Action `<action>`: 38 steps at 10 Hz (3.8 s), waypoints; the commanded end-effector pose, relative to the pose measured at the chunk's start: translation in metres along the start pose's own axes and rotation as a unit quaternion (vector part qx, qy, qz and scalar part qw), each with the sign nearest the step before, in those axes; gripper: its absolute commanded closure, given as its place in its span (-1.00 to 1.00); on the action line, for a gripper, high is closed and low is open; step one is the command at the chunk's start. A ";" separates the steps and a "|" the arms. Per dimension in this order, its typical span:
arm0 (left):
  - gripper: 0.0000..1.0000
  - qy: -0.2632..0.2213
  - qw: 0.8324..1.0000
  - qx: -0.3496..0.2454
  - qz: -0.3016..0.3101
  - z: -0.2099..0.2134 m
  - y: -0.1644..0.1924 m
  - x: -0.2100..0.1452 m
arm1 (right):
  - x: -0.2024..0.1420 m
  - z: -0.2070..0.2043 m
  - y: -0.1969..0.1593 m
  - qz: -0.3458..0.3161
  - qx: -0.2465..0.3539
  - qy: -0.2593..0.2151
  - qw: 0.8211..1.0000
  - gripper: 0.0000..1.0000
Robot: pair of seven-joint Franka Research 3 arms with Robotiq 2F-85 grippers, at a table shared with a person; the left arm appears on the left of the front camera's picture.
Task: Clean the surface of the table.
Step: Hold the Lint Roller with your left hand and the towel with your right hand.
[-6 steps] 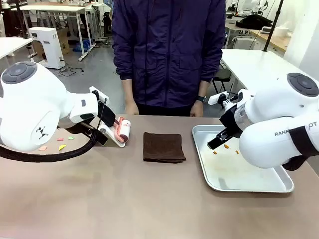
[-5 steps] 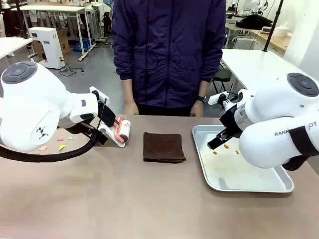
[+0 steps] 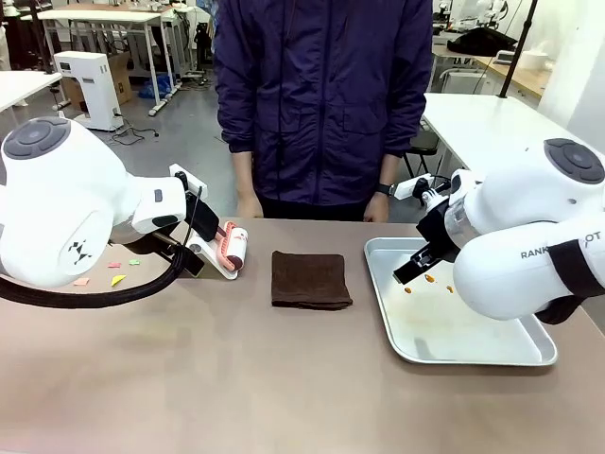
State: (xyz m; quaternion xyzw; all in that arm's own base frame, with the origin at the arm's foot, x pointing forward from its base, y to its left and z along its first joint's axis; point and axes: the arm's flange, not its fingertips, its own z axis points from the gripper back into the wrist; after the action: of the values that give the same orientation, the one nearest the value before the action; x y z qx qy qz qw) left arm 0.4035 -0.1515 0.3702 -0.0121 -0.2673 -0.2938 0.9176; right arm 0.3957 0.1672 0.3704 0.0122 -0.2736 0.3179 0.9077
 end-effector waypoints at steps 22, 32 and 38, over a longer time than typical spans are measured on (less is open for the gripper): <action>-1.00 -0.201 0.809 -0.383 0.397 0.161 0.153 -0.228 | -0.212 0.183 -0.118 -0.486 0.337 -0.119 0.797 -1.00; -1.00 -0.207 0.760 -0.370 0.492 0.158 0.243 -0.231 | -0.245 0.195 -0.226 -0.557 0.324 -0.138 0.752 -1.00; -1.00 -0.171 0.799 -0.376 0.436 0.172 0.248 -0.135 | -0.154 0.194 -0.182 -0.442 0.231 -0.089 0.862 -1.00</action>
State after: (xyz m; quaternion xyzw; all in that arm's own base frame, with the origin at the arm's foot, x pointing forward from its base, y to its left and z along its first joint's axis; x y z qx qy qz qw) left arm 0.3423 0.1682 0.4696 -0.5242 -0.2667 0.0823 0.8045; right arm 0.3006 -0.1358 0.4797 0.4132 -0.2326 -0.1020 0.8745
